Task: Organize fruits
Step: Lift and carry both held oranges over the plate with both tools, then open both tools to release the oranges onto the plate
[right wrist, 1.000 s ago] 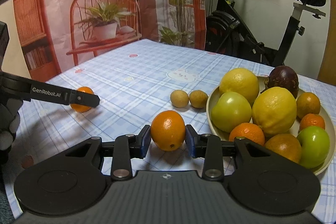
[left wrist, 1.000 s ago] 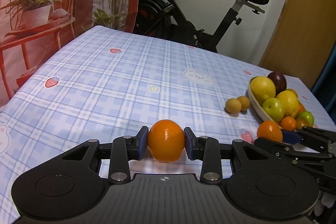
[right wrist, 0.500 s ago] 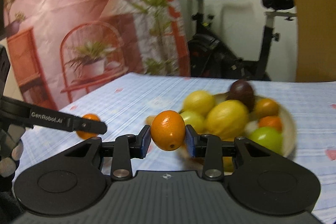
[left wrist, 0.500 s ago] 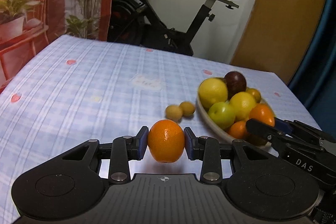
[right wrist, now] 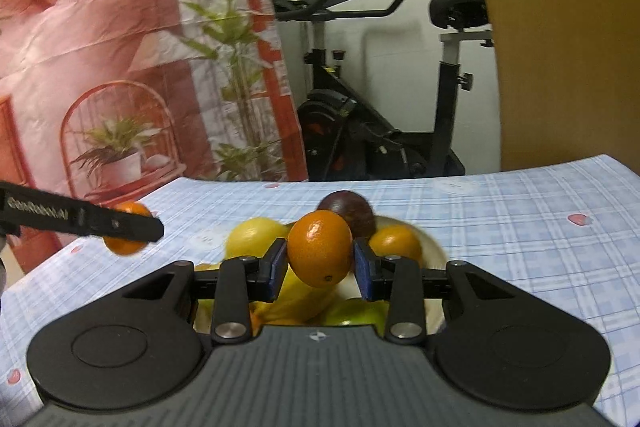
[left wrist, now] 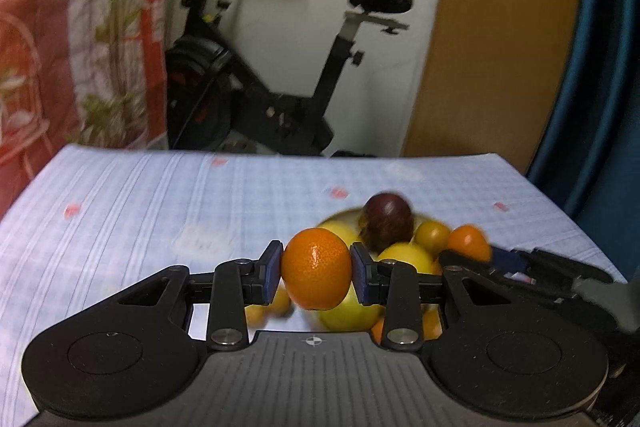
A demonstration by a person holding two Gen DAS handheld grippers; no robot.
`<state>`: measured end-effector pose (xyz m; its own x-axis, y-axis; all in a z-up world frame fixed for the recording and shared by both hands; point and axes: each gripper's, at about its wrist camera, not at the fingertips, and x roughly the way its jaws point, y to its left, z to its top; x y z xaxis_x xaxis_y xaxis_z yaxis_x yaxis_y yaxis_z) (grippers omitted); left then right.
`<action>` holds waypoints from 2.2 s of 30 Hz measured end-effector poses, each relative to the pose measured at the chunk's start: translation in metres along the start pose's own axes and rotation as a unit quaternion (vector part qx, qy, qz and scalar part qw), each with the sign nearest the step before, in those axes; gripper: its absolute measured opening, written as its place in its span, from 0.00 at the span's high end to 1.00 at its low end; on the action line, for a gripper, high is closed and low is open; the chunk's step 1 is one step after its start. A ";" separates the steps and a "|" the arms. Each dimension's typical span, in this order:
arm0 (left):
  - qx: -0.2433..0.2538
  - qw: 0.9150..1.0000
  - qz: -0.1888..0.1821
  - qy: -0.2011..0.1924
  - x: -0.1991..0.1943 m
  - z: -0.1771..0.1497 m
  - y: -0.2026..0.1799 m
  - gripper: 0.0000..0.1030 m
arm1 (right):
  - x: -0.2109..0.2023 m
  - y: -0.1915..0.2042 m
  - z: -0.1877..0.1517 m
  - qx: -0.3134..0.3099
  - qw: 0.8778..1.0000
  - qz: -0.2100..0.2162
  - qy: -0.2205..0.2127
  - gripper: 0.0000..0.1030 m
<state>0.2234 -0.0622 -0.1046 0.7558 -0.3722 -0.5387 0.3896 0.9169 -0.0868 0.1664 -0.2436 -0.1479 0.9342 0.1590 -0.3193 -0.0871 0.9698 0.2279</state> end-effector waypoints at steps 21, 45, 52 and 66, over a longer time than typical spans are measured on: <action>0.051 0.998 -0.008 0.042 0.064 0.020 -0.034 0.63 | 0.018 -0.014 0.003 0.002 1.000 -0.028 0.013 0.64; 0.062 0.996 -0.005 0.056 0.073 0.021 -0.043 0.45 | 0.011 -0.019 -0.003 0.021 1.000 -0.020 0.004 0.57; 0.054 0.997 -0.003 0.055 0.061 0.022 -0.037 0.45 | 0.004 -0.018 -0.003 0.033 0.999 -0.021 -0.001 0.57; 0.022 0.999 0.017 0.034 0.028 0.025 -0.004 0.45 | -0.012 -0.003 0.009 0.046 0.999 -0.011 0.025 0.57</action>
<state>0.2561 -0.0794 -0.0986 0.7317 -0.3290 -0.5970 0.3887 0.9208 -0.0311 0.1585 -0.2496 -0.1366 0.9168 0.1488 -0.3707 -0.0325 0.9527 0.3021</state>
